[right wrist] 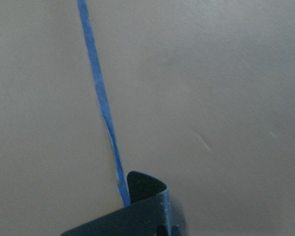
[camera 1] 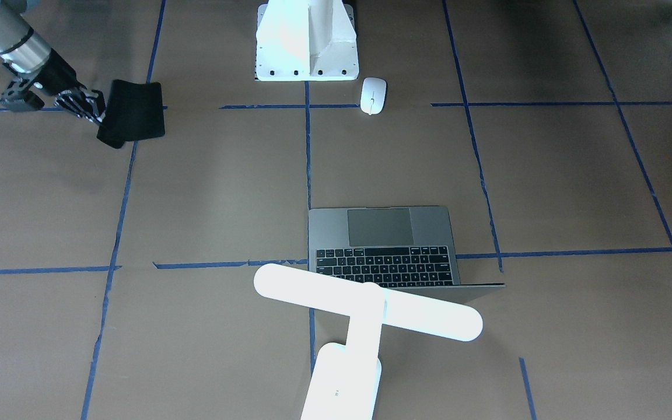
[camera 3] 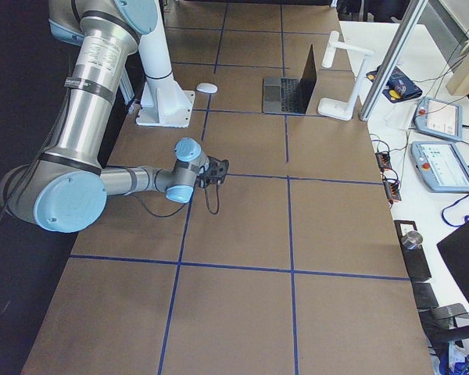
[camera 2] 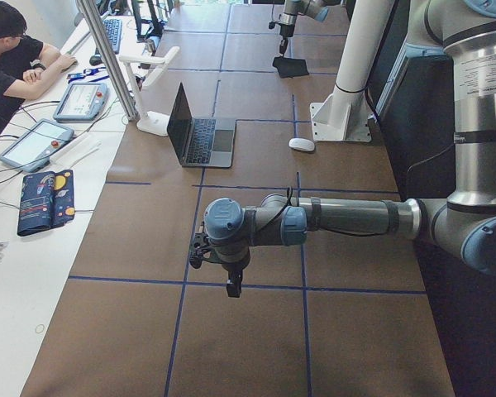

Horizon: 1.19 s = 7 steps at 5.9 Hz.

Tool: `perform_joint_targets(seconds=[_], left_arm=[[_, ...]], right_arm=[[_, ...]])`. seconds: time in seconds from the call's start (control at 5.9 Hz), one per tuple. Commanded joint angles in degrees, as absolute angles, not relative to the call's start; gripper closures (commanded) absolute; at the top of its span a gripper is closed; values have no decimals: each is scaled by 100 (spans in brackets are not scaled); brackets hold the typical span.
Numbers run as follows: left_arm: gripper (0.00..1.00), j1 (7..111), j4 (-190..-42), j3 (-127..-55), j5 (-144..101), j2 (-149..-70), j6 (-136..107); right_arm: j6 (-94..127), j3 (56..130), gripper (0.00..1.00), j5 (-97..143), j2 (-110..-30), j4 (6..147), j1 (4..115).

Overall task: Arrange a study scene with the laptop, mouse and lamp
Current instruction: 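Grasp the mouse pad with the right gripper and carry it beside the laptop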

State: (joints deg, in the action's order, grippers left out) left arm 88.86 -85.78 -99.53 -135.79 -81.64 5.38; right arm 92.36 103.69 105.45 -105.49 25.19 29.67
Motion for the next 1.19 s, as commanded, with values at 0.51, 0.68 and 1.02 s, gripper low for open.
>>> perform_joint_targets(seconds=[0.51, 0.68, 1.02], left_arm=[[0, 8886, -8578, -9958, -13579, -8226, 536], [0, 8886, -8578, -9967, -13579, -8227, 527], [0, 8886, -8578, -9958, -13579, -8235, 527]], right_arm=[[9053, 8332, 100, 11048, -6020, 5527, 4209], [8914, 7853, 100, 11048, -5629, 5528, 4280], [8666, 7289, 100, 11039, -5162, 5528, 4368]])
